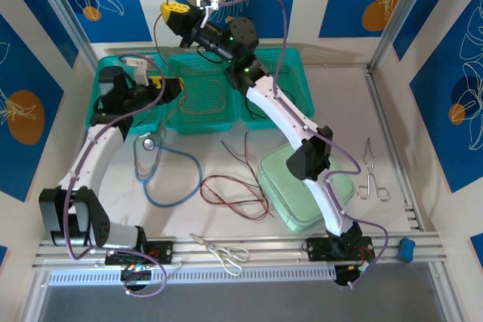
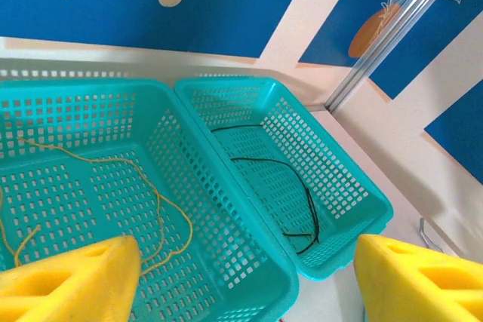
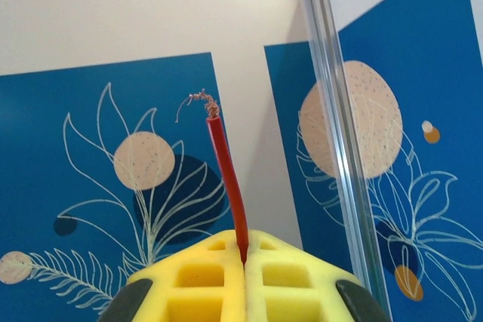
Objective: Untangle the cables
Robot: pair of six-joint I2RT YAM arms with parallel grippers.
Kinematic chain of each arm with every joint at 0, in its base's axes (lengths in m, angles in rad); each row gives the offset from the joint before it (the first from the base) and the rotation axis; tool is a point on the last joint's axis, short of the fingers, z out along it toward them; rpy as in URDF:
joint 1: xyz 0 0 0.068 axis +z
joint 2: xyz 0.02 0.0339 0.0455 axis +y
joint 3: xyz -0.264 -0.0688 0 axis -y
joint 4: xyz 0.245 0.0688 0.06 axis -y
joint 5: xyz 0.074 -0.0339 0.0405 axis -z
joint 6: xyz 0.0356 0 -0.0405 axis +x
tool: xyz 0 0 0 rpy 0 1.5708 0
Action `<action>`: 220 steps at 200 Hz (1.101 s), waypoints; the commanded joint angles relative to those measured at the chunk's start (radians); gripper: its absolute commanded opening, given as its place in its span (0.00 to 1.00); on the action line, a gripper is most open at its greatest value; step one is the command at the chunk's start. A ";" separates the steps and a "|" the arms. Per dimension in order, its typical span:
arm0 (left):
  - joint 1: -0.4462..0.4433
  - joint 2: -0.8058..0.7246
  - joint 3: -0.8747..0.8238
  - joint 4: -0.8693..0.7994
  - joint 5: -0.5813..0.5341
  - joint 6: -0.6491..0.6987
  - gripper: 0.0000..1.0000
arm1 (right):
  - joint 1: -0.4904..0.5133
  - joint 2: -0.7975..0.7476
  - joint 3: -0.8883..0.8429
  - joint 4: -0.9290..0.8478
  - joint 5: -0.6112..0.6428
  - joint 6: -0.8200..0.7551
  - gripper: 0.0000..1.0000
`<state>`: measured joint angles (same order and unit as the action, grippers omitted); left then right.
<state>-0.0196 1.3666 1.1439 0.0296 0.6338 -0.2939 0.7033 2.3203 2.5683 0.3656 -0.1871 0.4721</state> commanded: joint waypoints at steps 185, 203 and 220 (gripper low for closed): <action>-0.069 0.077 0.029 0.318 0.054 -0.138 0.45 | -0.028 -0.194 -0.215 0.035 0.005 0.041 0.00; -0.075 0.083 0.036 0.299 0.024 -0.150 0.07 | -0.033 -0.211 -0.233 0.026 0.007 0.033 0.00; -0.075 0.066 0.039 0.237 -0.006 -0.138 0.00 | -0.044 -0.235 -0.263 0.019 0.017 0.036 0.00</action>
<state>-0.0879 1.4475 1.1439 0.3214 0.6647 -0.4339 0.6678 2.1731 2.3207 0.3878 -0.1692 0.5026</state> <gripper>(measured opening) 0.044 0.047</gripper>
